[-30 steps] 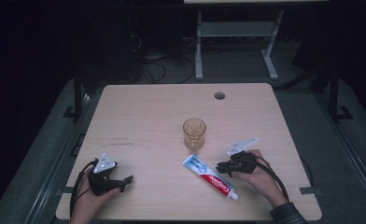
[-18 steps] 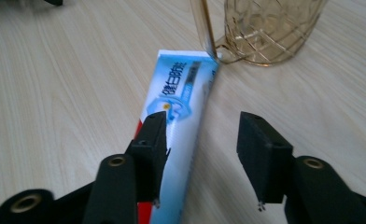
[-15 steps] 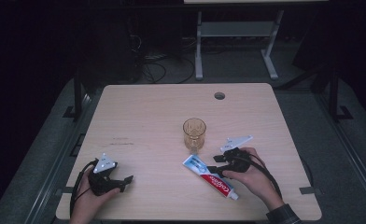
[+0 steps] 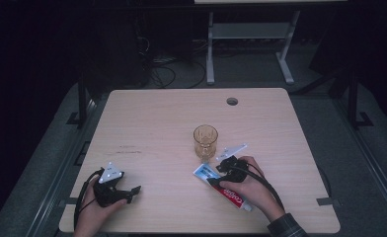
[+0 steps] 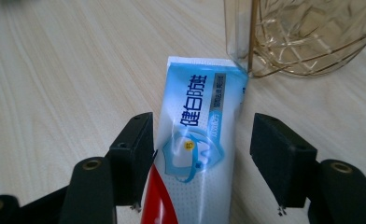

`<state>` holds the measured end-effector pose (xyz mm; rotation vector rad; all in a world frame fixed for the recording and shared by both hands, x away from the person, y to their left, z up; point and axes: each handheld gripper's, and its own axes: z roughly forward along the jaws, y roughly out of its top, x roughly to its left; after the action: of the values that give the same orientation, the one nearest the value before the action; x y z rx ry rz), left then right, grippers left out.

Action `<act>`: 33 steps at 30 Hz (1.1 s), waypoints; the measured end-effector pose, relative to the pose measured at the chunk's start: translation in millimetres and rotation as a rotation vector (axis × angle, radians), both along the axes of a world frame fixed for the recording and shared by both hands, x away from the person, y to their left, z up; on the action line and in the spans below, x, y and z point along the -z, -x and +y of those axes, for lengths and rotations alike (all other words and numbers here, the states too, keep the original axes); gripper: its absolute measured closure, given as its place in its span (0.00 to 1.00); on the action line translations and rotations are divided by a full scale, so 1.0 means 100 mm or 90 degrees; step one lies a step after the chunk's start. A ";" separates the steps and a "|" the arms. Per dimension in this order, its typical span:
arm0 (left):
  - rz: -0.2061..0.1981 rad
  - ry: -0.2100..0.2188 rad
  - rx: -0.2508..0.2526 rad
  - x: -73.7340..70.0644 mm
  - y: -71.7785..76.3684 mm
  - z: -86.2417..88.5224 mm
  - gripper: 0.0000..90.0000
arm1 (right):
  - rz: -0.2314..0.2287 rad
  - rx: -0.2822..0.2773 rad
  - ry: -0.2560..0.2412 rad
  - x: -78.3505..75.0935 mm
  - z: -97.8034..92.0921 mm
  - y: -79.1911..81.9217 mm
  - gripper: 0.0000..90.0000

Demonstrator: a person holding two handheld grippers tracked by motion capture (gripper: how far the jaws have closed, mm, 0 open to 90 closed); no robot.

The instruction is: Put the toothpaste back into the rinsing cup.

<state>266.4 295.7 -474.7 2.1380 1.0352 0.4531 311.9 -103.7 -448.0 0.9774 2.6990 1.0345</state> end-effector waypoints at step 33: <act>0.000 -0.001 0.001 0.00 0.00 0.00 0.15 | -0.023 -0.063 0.101 0.07 0.26 0.08 0.62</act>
<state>266.2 295.9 -474.7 2.1399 1.0324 0.4532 303.4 -77.7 -454.5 0.7977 2.7735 0.8291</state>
